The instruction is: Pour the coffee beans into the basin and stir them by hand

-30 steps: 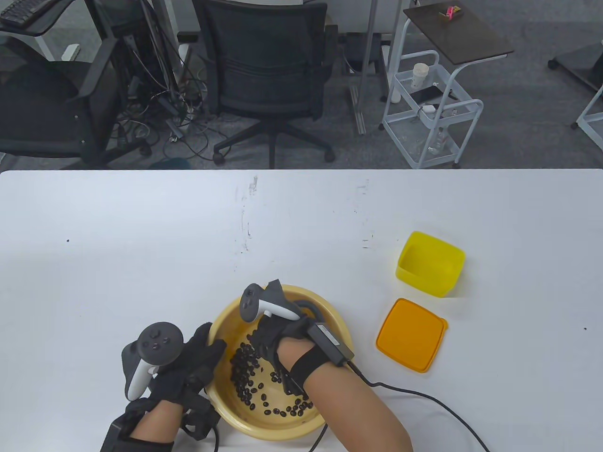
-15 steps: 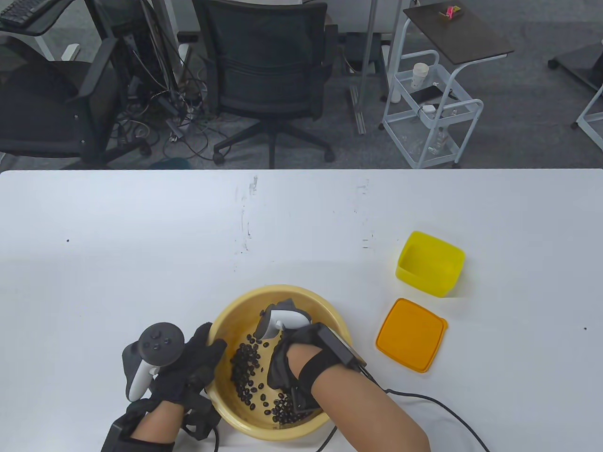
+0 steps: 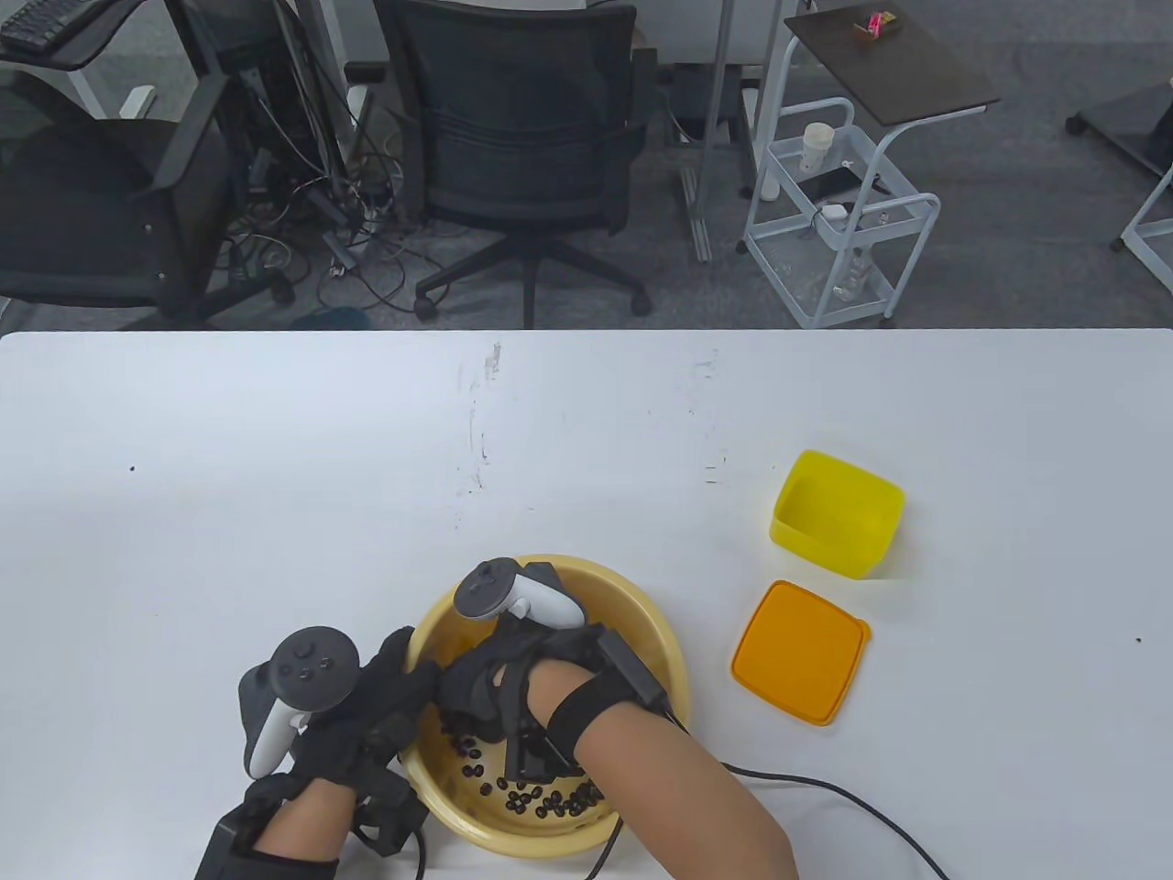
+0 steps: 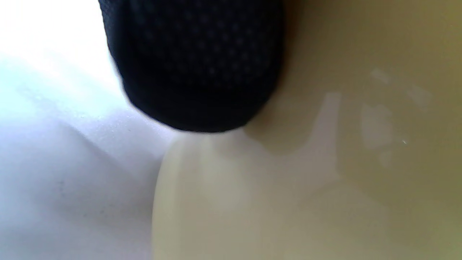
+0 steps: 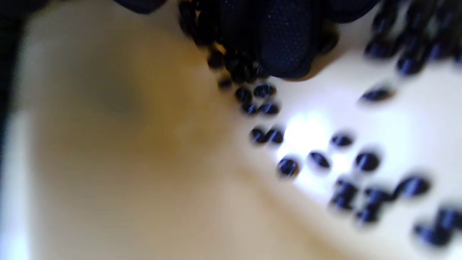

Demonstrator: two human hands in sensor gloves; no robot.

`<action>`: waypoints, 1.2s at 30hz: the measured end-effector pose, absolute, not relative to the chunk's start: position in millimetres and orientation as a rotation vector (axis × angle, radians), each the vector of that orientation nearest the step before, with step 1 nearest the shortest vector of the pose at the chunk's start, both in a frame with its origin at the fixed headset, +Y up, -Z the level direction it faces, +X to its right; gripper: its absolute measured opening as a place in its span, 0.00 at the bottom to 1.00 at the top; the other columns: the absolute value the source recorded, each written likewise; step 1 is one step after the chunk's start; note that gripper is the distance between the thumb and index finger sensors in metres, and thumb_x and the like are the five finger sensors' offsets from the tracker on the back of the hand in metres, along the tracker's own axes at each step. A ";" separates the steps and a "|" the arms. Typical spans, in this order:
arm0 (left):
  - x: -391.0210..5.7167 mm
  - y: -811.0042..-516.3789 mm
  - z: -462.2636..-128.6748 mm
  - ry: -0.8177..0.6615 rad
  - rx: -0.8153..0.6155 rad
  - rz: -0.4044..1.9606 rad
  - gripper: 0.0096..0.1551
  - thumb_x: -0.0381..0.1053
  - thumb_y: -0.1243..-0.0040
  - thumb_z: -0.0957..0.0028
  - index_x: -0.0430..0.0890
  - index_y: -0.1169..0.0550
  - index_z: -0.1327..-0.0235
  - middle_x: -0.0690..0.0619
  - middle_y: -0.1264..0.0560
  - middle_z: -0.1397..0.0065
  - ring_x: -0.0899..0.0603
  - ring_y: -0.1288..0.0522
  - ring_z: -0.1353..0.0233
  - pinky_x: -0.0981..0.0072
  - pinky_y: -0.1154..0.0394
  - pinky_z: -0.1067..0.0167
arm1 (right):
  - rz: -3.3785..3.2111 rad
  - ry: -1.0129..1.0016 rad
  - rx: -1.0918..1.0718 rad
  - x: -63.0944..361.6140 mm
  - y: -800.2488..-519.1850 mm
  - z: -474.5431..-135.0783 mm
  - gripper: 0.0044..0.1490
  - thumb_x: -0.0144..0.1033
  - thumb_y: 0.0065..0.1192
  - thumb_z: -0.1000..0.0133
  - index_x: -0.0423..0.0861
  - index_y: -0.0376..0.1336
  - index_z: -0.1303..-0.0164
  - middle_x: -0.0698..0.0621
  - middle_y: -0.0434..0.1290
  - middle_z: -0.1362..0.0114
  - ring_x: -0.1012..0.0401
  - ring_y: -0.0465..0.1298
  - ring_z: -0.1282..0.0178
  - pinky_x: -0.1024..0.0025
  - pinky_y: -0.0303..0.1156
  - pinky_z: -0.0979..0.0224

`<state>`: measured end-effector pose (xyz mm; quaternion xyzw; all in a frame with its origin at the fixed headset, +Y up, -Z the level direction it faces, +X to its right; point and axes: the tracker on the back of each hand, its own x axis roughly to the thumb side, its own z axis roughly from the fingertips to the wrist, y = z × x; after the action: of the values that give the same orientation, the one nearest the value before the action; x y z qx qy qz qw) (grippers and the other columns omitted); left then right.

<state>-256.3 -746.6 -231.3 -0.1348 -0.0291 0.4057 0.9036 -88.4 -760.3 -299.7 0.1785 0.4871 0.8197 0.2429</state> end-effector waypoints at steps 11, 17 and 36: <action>-256.4 -746.7 -231.3 -0.056 -0.280 0.844 0.33 0.50 0.47 0.37 0.33 0.38 0.27 0.31 0.20 0.49 0.51 0.15 0.79 0.55 0.22 0.40 | 2.851 1.137 0.459 -75.5 -744.7 -308.4 0.44 0.49 0.43 0.44 0.32 0.41 0.30 0.36 0.57 0.30 0.45 0.70 0.37 0.40 0.51 0.27; -256.0 -746.3 -231.0 -0.046 -0.276 0.843 0.33 0.50 0.47 0.37 0.32 0.38 0.27 0.31 0.20 0.49 0.51 0.15 0.79 0.56 0.22 0.39 | 3.037 1.333 0.282 -63.6 -747.1 -314.9 0.45 0.47 0.45 0.45 0.21 0.47 0.37 0.27 0.63 0.39 0.41 0.75 0.42 0.39 0.59 0.32; -255.8 -746.4 -230.7 -0.042 -0.270 0.835 0.33 0.50 0.46 0.37 0.32 0.37 0.28 0.31 0.20 0.49 0.51 0.15 0.79 0.56 0.22 0.39 | 1.903 1.883 0.357 -80.2 -781.6 -266.4 0.44 0.47 0.47 0.46 0.19 0.55 0.43 0.26 0.72 0.45 0.40 0.81 0.48 0.38 0.62 0.35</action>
<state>-255.8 -746.4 -230.7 -0.1306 -0.0203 0.4043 0.9051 -80.2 -781.6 -266.4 0.1291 0.6804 0.6875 0.2184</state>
